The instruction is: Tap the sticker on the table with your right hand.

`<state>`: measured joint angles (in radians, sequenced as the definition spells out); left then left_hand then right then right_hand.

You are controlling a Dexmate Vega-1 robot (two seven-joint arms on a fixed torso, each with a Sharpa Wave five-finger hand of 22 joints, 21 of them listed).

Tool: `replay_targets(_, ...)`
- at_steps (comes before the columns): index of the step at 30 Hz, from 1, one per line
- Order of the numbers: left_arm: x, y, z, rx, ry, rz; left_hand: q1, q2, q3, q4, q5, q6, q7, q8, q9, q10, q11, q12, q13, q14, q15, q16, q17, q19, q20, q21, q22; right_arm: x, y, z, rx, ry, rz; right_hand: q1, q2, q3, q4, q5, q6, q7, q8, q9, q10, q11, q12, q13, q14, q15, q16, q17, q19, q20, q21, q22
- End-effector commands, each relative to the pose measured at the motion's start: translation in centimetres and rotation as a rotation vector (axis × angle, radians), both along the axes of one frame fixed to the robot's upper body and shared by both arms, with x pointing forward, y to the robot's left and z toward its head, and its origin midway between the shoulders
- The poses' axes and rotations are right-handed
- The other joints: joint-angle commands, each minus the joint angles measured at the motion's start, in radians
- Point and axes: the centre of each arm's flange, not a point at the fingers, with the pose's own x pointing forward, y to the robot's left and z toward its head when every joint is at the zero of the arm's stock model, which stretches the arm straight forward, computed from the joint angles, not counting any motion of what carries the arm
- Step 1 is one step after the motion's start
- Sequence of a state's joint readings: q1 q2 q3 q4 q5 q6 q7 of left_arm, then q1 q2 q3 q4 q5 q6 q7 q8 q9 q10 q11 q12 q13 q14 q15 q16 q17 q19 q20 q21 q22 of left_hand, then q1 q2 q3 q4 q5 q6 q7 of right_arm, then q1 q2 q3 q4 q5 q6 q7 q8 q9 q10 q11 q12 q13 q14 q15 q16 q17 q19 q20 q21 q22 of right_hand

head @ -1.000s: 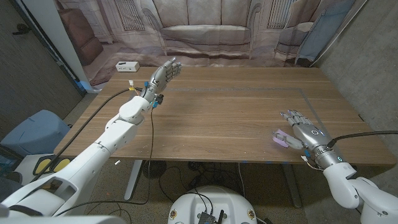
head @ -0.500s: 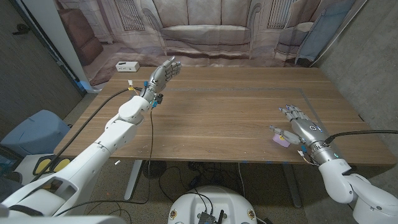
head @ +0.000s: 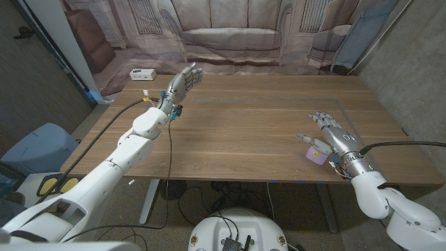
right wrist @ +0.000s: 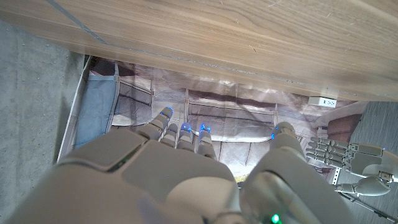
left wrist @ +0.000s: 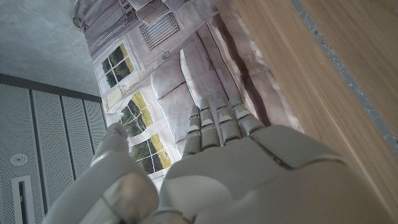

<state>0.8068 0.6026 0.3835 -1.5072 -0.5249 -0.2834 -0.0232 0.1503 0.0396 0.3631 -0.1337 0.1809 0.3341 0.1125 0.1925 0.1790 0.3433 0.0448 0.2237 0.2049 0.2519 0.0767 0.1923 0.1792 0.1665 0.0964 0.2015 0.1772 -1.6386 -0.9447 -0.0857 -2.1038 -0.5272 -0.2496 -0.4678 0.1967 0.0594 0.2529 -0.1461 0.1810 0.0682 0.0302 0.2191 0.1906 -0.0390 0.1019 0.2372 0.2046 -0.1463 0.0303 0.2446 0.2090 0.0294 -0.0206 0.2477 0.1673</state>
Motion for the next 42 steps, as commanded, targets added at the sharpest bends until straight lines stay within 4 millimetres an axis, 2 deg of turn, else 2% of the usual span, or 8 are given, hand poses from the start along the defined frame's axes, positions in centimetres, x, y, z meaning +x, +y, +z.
replay_targets(1, -0.2, 0.4, -0.1, -0.014, -0.002, 0.017, 0.003, -0.012, 0.0, 0.004, -0.002, 0.009, 0.001, 0.002, 0.002, 0.003, 0.002, 0.0, 0.001, 0.007, 0.003, -0.002, 0.002, 0.004, 0.0, -0.002, 0.003, 1.3, 0.4, 1.6, 0.047, -0.04, 0.055, 0.007, -0.001, 0.002, 0.0, 0.003, 0.025, 0.006, 0.008, 0.002, 0.012, 0.005, 0.01, -0.001, 0.014, 0.004, 0.007, 0.0, 0.014, 0.003, -0.002, 0.002)
replay_targets(3, -0.1, 0.5, 0.0, -0.013, -0.003, 0.018, 0.003, -0.012, 0.0, 0.004, -0.002, 0.009, 0.001, 0.002, 0.002, 0.002, 0.003, 0.0, 0.001, 0.007, 0.003, -0.002, 0.002, 0.004, 0.0, -0.002, 0.003, 1.5, 0.4, 1.9, 0.053, -0.044, 0.063, 0.008, -0.002, 0.002, 0.001, 0.003, 0.035, 0.006, 0.01, 0.002, 0.016, 0.006, 0.01, -0.001, 0.017, 0.003, 0.006, -0.001, 0.021, -0.006, -0.003, 0.002)
replay_targets(6, -0.1, 0.5, 0.1, -0.021, -0.007, 0.018, 0.003, -0.012, 0.0, 0.004, -0.002, 0.01, 0.001, 0.001, 0.002, 0.003, 0.001, 0.0, 0.001, 0.007, 0.004, -0.002, 0.002, 0.004, 0.0, -0.002, 0.003, 1.9, 0.5, 2.3, 0.063, -0.054, 0.074, 0.008, -0.002, 0.001, 0.001, 0.004, 0.042, -0.01, 0.011, 0.002, 0.02, 0.006, 0.01, -0.001, 0.022, 0.004, 0.006, -0.001, 0.025, -0.008, -0.005, 0.002)
replay_targets(16, -0.1, 0.7, 0.0, -0.057, -0.032, 0.036, 0.003, -0.011, 0.001, 0.004, -0.001, 0.011, 0.0, 0.001, 0.002, 0.007, 0.005, 0.001, 0.001, 0.011, 0.003, 0.0, 0.002, 0.005, 0.0, -0.002, 0.003, 3.1, 0.9, 3.9, 0.093, -0.066, 0.123, 0.009, -0.004, 0.0, 0.002, 0.004, 0.039, -0.016, 0.004, 0.002, 0.039, 0.004, 0.013, -0.002, 0.041, 0.002, 0.008, -0.002, 0.043, -0.009, -0.006, 0.002)
replay_targets(18, -0.1, 0.8, -0.1, -0.055, -0.03, 0.037, 0.004, -0.01, 0.002, 0.004, -0.001, 0.019, -0.001, 0.004, 0.002, 0.014, -0.003, 0.003, 0.001, 0.018, 0.002, 0.002, 0.002, 0.013, 0.001, 0.001, 0.003, 3.3, 0.9, 4.2, 0.104, -0.07, 0.132, 0.007, -0.005, -0.001, 0.003, 0.003, 0.054, -0.008, 0.008, 0.002, 0.047, 0.007, 0.014, -0.002, 0.045, 0.004, 0.007, -0.002, 0.046, -0.009, -0.009, 0.002)
replay_targets(22, 0.0, 0.8, -0.3, -0.06, -0.027, 0.041, 0.005, -0.009, 0.002, 0.003, -0.001, 0.021, -0.001, 0.004, 0.002, 0.016, 0.003, 0.004, 0.001, 0.021, 0.0, 0.003, 0.002, 0.013, 0.002, 0.001, 0.003, 3.6, 0.9, 5.0, 0.108, -0.078, 0.152, 0.005, -0.008, -0.003, 0.004, 0.003, 0.087, -0.003, 0.017, 0.003, 0.06, 0.006, 0.016, -0.003, 0.056, 0.007, 0.007, -0.003, 0.058, -0.007, -0.011, 0.002)
replay_targets(34, 0.1, 0.9, -0.2, -0.07, -0.03, 0.045, 0.007, -0.008, 0.003, 0.003, -0.001, 0.02, -0.001, 0.003, 0.003, 0.017, 0.0, 0.003, 0.001, 0.021, 0.002, 0.001, 0.002, 0.014, 0.001, 0.001, 0.003, 4.2, 0.7, 6.4, 0.172, -0.096, 0.224, 0.006, -0.011, -0.006, 0.005, 0.003, 0.082, -0.002, 0.006, 0.004, 0.081, 0.009, 0.017, -0.004, 0.091, 0.004, 0.012, -0.004, 0.105, -0.009, -0.005, 0.003)
replay_targets(42, 0.4, 0.8, -0.3, -0.07, -0.019, 0.037, 0.007, -0.007, 0.004, 0.003, -0.001, 0.021, -0.001, 0.002, 0.003, 0.016, 0.001, 0.002, 0.001, 0.021, 0.002, 0.001, 0.002, 0.012, 0.001, 0.0, 0.003, 5.0, 0.5, 6.9, 0.282, -0.079, 0.331, 0.011, -0.014, -0.006, 0.002, 0.004, 0.08, 0.005, 0.001, 0.004, 0.096, 0.012, 0.017, -0.004, 0.118, 0.007, 0.016, -0.005, 0.147, -0.005, 0.002, 0.004)
